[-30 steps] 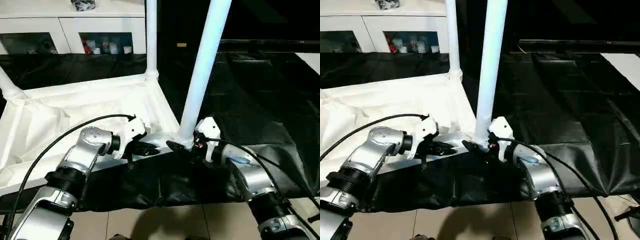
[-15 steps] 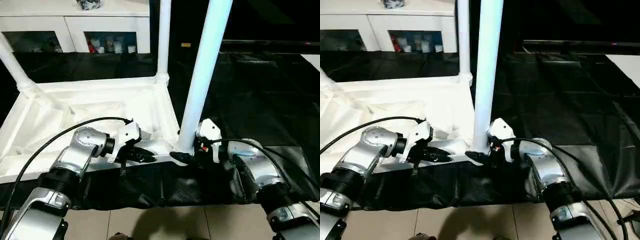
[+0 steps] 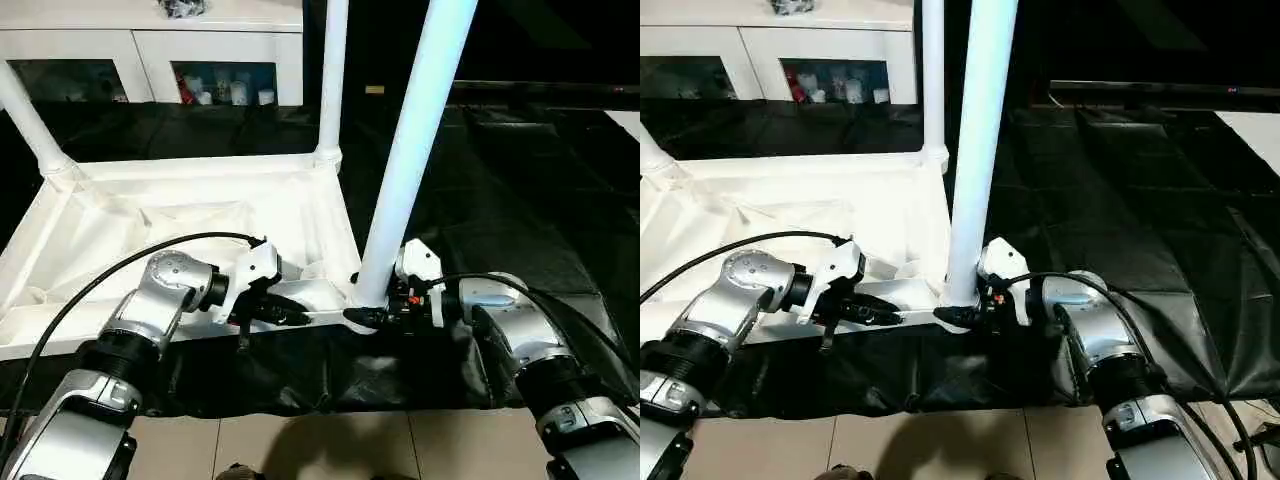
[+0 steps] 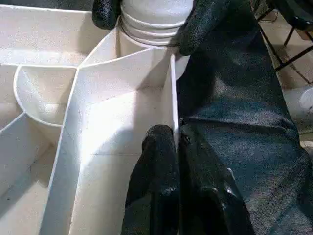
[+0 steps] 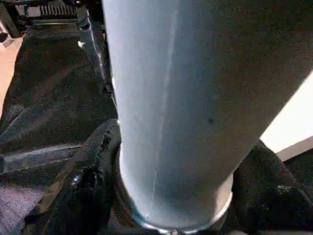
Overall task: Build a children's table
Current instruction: Rotate leg to tighten
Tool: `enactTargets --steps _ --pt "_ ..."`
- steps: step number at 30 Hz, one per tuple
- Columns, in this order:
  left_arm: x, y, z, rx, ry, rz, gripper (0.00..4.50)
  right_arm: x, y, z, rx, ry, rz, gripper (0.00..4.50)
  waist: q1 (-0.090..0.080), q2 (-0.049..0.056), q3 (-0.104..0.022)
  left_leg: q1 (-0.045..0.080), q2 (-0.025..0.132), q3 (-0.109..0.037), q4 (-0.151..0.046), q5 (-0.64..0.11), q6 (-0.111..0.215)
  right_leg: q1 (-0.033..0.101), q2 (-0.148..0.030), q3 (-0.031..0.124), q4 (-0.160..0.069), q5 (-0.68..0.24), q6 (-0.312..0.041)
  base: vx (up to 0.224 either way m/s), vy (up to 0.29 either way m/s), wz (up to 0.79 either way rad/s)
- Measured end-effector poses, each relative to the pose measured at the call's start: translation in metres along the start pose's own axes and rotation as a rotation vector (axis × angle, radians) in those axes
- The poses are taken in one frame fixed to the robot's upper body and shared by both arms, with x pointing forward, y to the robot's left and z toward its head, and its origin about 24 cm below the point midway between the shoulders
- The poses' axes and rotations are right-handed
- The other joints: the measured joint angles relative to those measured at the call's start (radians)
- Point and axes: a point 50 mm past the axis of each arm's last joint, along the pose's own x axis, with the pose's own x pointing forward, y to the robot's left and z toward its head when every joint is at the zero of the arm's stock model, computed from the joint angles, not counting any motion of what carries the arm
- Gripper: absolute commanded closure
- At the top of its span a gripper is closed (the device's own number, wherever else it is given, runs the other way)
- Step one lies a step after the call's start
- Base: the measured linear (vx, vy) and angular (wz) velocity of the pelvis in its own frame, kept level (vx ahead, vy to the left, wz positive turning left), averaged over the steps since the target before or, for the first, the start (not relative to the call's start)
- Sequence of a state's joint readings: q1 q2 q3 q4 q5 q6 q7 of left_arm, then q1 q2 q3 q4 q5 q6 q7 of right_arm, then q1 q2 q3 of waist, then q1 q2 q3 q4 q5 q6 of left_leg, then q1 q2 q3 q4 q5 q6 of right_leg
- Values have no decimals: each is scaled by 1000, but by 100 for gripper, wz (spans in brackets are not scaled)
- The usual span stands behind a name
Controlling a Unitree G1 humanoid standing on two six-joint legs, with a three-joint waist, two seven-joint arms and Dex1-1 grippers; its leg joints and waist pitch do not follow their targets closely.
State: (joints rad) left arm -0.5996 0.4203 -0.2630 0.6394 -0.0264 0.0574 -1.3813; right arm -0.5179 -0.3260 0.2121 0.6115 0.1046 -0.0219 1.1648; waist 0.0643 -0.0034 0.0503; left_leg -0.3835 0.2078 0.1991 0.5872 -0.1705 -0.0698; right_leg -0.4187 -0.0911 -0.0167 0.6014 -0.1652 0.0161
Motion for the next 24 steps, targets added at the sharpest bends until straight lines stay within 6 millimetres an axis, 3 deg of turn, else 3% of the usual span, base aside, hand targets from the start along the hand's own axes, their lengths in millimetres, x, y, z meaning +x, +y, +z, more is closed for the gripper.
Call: enactTargets --steps 7,9,13,18,21,24 --pt "0 4 -2 -2 5 37 450 6 2 -4 35 -22 -93 178 -4 1 -1 2 0 0 0 0 0 1 0 0 1 1 -1 0 0 0" --pt "5 10 1 -10 0 119 450 19 2 -5 77 -63 -273 179 -9 2 -1 3 0 -1 0 0 -1 1 0 0 2 1 -1 0 0 0" --pt "17 16 4 -35 -16 242 450 40 0 -4 182 -114 -580 180 -21 14 -3 6 -1 -1 0 0 -1 2 0 1 1 0 1 0 0 0" --pt "37 18 8 -75 -47 339 450 56 -8 0 254 -112 -819 180 -30 32 -10 8 -3 -1 -2 0 -1 4 -1 2 -1 -1 2 0 0 0" --pt "40 18 10 -64 -49 346 450 56 -10 1 251 -115 -843 111 -29 34 -11 8 -3 -1 -4 0 -1 5 -1 1 -2 -2 3 0 0 0" --pt "41 18 12 -51 -51 333 450 56 -10 2 252 -125 -842 101 -23 36 -11 7 -3 -1 -6 0 -1 4 -1 1 -2 -2 4 0 0 0"
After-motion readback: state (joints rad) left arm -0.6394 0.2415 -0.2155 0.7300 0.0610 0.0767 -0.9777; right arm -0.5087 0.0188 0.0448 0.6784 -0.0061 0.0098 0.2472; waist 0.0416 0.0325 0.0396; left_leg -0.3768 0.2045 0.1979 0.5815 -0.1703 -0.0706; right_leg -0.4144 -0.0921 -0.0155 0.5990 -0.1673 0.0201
